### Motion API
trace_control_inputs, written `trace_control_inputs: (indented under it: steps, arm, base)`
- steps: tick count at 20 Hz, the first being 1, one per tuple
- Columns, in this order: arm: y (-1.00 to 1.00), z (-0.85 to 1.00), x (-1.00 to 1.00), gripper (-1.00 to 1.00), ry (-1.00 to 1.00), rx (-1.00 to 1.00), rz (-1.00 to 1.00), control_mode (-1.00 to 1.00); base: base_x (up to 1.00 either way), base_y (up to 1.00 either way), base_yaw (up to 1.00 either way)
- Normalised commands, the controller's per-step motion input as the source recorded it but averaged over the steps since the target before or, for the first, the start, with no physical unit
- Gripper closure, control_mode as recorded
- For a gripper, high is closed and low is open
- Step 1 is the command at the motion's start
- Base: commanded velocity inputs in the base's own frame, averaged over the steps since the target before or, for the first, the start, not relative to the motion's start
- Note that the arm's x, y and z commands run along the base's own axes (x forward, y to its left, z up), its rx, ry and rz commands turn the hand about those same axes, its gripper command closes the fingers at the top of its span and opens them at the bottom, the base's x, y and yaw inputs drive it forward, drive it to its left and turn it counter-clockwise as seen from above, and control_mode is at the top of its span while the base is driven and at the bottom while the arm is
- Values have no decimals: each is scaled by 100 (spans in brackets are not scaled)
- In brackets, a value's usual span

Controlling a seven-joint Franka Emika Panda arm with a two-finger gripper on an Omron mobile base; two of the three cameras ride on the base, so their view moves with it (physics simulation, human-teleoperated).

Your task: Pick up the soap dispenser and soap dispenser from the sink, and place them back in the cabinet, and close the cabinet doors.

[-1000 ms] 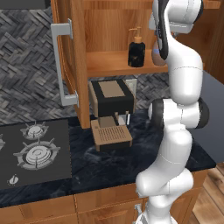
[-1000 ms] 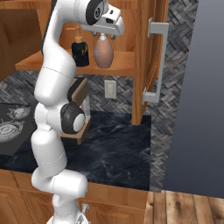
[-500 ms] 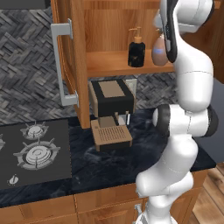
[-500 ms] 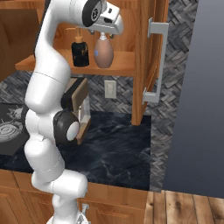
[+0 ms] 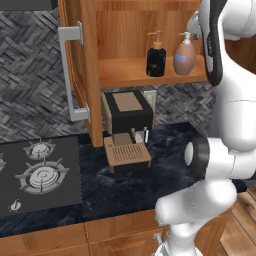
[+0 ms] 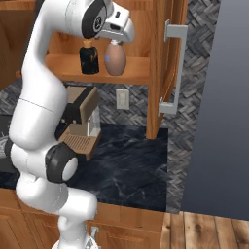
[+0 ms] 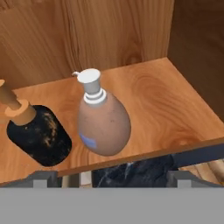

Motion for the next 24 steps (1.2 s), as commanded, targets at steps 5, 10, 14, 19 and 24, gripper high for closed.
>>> trace_control_inputs:
  steps: [5, 10, 14, 19, 24]
  arm:
    - [0, -10, -57, -100, -24, -2, 1, -100]
    - [0, -15, -53, -100, -20, -2, 3, -100]
    - [-3, -1, -61, -100, -11, 0, 4, -100]
    - [-2, 0, -57, -100, -5, 0, 3, -100]
    - [-22, 0, -50, -100, -5, 0, 2, -100]
  base:
    - [0, 0, 0]
    - [0, 0, 0]
    - [0, 0, 0]
    - [0, 0, 0]
    - [0, 0, 0]
